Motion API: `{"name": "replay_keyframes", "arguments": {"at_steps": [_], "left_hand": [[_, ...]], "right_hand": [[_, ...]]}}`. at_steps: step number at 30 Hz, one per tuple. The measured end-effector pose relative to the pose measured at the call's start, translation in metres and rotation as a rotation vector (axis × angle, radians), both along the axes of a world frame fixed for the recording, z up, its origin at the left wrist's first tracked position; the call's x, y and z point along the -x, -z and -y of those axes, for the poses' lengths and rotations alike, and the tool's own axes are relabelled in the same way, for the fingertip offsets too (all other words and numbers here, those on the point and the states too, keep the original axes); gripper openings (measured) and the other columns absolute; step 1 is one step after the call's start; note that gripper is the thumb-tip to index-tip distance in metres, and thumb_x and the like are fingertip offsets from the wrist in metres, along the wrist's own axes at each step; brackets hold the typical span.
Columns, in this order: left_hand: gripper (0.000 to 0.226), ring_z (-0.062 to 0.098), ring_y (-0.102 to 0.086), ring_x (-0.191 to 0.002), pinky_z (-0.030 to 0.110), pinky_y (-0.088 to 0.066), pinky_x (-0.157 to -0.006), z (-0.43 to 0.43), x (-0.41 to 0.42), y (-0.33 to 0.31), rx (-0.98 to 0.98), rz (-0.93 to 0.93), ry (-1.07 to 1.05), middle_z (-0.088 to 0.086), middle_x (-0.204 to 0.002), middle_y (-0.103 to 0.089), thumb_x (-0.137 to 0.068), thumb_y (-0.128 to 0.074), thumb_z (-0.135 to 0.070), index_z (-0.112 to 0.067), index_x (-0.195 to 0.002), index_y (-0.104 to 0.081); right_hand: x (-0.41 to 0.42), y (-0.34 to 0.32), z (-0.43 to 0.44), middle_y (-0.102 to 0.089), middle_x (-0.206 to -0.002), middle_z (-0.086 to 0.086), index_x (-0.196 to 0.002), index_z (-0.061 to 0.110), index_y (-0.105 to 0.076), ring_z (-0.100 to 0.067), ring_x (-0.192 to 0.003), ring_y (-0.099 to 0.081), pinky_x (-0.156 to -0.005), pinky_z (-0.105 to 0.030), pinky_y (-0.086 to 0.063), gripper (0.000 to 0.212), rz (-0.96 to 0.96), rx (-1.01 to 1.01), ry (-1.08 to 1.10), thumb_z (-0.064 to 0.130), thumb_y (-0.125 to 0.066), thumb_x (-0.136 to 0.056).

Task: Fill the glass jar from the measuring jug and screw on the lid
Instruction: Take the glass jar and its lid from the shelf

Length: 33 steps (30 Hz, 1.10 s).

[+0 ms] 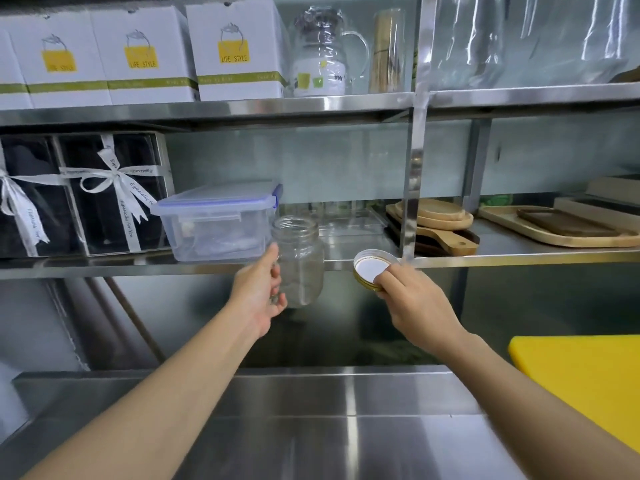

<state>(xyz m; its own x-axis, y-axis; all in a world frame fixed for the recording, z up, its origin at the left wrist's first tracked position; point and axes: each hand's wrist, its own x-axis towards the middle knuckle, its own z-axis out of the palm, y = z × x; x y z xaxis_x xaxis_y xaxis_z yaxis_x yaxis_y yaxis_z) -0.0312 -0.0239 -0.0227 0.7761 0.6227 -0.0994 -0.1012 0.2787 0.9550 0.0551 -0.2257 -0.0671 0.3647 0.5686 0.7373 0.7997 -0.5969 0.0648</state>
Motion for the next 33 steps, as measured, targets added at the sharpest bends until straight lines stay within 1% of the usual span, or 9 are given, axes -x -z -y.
{"name": "replay_keyframes", "arguments": {"at_steps": [4,6,10,13,18,22,26,29,33], "left_hand": [[0.038,0.012,-0.029,-0.054,0.028,-0.036,-0.061,0.001,0.055,0.019,0.055,-0.009,0.019,-0.007,-0.044,-0.033,-0.084,-0.061,-0.044,-0.019,-0.058,-0.046],[0.039,0.012,-0.027,-0.053,0.028,-0.035,-0.060,0.001,0.083,0.027,0.084,-0.012,0.008,-0.007,-0.044,-0.031,-0.083,-0.061,-0.044,-0.020,-0.057,-0.045],[0.040,0.013,-0.025,-0.053,0.028,-0.035,-0.061,0.001,0.141,0.040,0.116,-0.021,-0.016,-0.006,-0.044,-0.028,-0.084,-0.061,-0.041,-0.020,-0.056,-0.043],[0.041,0.012,-0.025,-0.052,0.029,-0.036,-0.062,0.004,0.182,0.053,0.147,-0.049,-0.016,-0.007,-0.042,-0.029,-0.084,-0.060,-0.042,-0.019,-0.055,-0.041],[0.041,0.011,-0.026,-0.051,0.028,-0.037,-0.062,0.019,0.239,0.083,0.157,-0.110,-0.041,-0.008,-0.039,-0.031,-0.083,-0.062,-0.042,-0.021,-0.054,-0.043],[0.043,0.011,-0.027,-0.051,0.028,-0.039,-0.061,0.033,0.282,0.119,0.191,-0.168,-0.021,-0.008,-0.040,-0.030,-0.082,-0.062,-0.044,-0.021,-0.052,-0.042],[0.041,0.012,-0.026,-0.051,0.028,-0.038,-0.060,0.051,0.312,0.151,0.221,-0.209,-0.042,-0.009,-0.038,-0.032,-0.083,-0.062,-0.042,-0.021,-0.054,-0.042],[0.040,0.011,-0.027,-0.049,0.027,-0.037,-0.059,0.066,0.329,0.169,0.247,-0.220,-0.064,-0.010,-0.038,-0.033,-0.083,-0.063,-0.041,-0.021,-0.055,-0.042],[0.037,0.008,-0.029,-0.042,0.027,-0.038,-0.062,0.080,0.348,0.189,0.291,-0.202,-0.072,-0.010,-0.038,-0.035,-0.085,-0.061,-0.038,-0.021,-0.058,-0.042]], "right_hand": [[0.043,-0.008,0.018,-0.067,-0.079,-0.013,-0.080,0.004,-0.063,-0.029,-0.060,-0.057,-0.047,-0.026,-0.038,0.030,0.052,0.029,-0.018,-0.005,-0.082,-0.059],[0.064,-0.009,0.029,-0.066,-0.077,-0.011,-0.080,0.005,-0.063,-0.028,-0.059,-0.055,-0.050,-0.024,-0.031,0.029,0.067,0.051,-0.022,-0.004,-0.082,-0.059],[0.106,-0.010,0.050,-0.063,-0.074,-0.009,-0.078,0.007,-0.063,-0.028,-0.060,-0.052,-0.048,-0.030,-0.037,0.028,0.077,0.071,-0.027,-0.008,-0.077,-0.060],[0.142,-0.007,0.068,-0.063,-0.075,-0.009,-0.079,0.006,-0.063,-0.027,-0.061,-0.052,-0.049,-0.029,-0.036,0.025,0.074,0.108,-0.034,-0.006,-0.077,-0.063],[0.191,0.004,0.094,-0.065,-0.078,-0.013,-0.083,0.003,-0.063,-0.031,-0.063,-0.055,-0.048,-0.032,-0.040,0.023,0.015,0.103,-0.031,-0.005,-0.077,-0.066],[0.232,0.034,0.110,-0.067,-0.082,-0.017,-0.084,0.002,-0.064,-0.035,-0.066,-0.059,-0.050,-0.038,-0.051,0.018,-0.067,0.121,-0.005,-0.002,-0.074,-0.070],[0.265,0.078,0.122,-0.066,-0.078,-0.015,-0.082,0.005,-0.066,-0.035,-0.064,-0.060,-0.049,-0.034,-0.047,0.025,-0.091,0.208,0.019,-0.002,-0.079,-0.061],[0.287,0.107,0.132,-0.063,-0.069,-0.011,-0.073,0.005,-0.063,-0.032,-0.060,-0.060,-0.045,-0.030,-0.044,0.030,-0.170,0.194,0.041,-0.004,-0.081,-0.052],[0.315,0.140,0.144,-0.065,-0.068,-0.008,-0.071,0.007,-0.065,-0.029,-0.062,-0.064,-0.046,-0.028,-0.045,0.033,-0.271,0.231,0.090,-0.002,-0.084,-0.045]]}}
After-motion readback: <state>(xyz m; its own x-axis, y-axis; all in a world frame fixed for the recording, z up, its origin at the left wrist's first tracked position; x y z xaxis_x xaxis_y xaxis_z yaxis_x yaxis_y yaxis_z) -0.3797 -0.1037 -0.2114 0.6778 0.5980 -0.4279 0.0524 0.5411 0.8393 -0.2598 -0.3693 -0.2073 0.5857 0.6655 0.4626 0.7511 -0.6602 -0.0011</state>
